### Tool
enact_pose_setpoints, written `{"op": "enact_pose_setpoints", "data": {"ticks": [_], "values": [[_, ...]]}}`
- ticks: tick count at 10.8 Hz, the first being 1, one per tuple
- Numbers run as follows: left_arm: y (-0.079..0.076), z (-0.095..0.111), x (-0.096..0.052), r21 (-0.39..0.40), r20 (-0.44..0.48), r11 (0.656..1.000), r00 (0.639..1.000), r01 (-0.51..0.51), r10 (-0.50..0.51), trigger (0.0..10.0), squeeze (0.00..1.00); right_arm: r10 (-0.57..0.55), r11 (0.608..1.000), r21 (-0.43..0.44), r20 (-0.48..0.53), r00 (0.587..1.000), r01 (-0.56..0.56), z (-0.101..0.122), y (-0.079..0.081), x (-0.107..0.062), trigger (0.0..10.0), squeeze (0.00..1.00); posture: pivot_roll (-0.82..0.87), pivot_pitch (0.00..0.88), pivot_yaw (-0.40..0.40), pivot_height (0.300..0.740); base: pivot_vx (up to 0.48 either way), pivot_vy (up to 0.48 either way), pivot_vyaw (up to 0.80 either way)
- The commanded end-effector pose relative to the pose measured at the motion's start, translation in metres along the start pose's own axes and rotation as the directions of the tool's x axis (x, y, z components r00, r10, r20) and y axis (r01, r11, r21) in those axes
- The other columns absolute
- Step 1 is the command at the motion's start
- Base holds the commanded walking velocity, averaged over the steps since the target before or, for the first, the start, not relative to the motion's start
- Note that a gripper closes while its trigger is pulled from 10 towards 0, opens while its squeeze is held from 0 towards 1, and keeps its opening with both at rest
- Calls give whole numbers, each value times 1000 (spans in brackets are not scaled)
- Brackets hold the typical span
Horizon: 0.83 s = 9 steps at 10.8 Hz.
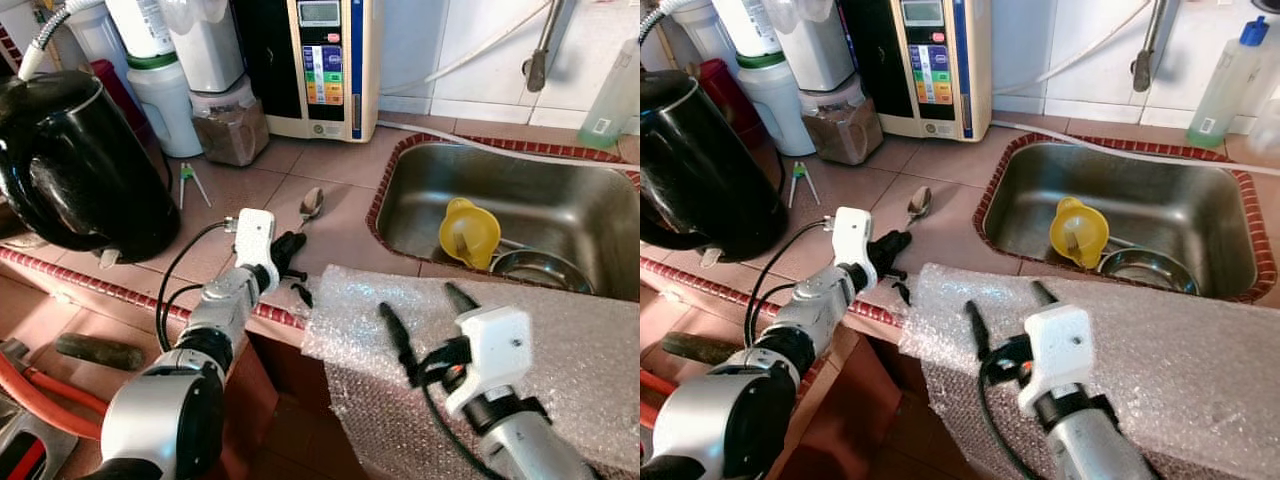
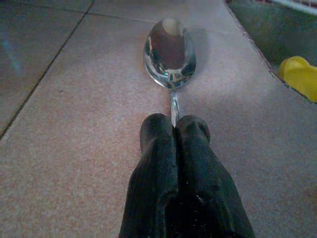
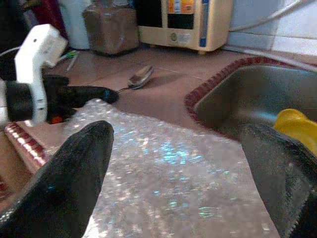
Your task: Kitchen organization
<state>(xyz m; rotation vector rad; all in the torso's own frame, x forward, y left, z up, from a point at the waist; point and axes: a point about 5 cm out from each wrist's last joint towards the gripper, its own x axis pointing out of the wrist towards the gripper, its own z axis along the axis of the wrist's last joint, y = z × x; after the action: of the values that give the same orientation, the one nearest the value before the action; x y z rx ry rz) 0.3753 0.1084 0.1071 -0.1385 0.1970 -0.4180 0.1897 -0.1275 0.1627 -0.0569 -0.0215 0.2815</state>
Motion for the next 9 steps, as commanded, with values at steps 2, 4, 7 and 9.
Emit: {"op": "enact_pose_setpoints", "data": {"ticks": [2, 4, 7, 9], "values": [[-2, 5, 0, -25, 60, 999, 997, 48, -47, 0, 0, -52, 999, 0, 13, 999, 52, 0, -9, 3, 10000, 0, -210, 37, 116, 740, 0, 0, 0], [-7, 17, 2, -21, 135, 993, 985, 113, -109, 0, 0, -72, 997, -1, 24, 997, 72, 0, -13, 6, 10000, 0, -198, 30, 113, 740, 0, 0, 0], [-15, 25, 5, 56, 150, 990, 979, 129, -136, 2078, 0, -73, 997, 0, 31, 997, 73, -1, -13, 9, 10000, 0, -188, 26, 114, 740, 0, 0, 0], [-16, 25, 9, 16, 129, 998, 990, 53, -55, 10000, 1000, -70, 998, 0, 32, 997, 70, -1, -12, 9, 10000, 0, -201, 28, 123, 740, 0, 0, 0]]}}
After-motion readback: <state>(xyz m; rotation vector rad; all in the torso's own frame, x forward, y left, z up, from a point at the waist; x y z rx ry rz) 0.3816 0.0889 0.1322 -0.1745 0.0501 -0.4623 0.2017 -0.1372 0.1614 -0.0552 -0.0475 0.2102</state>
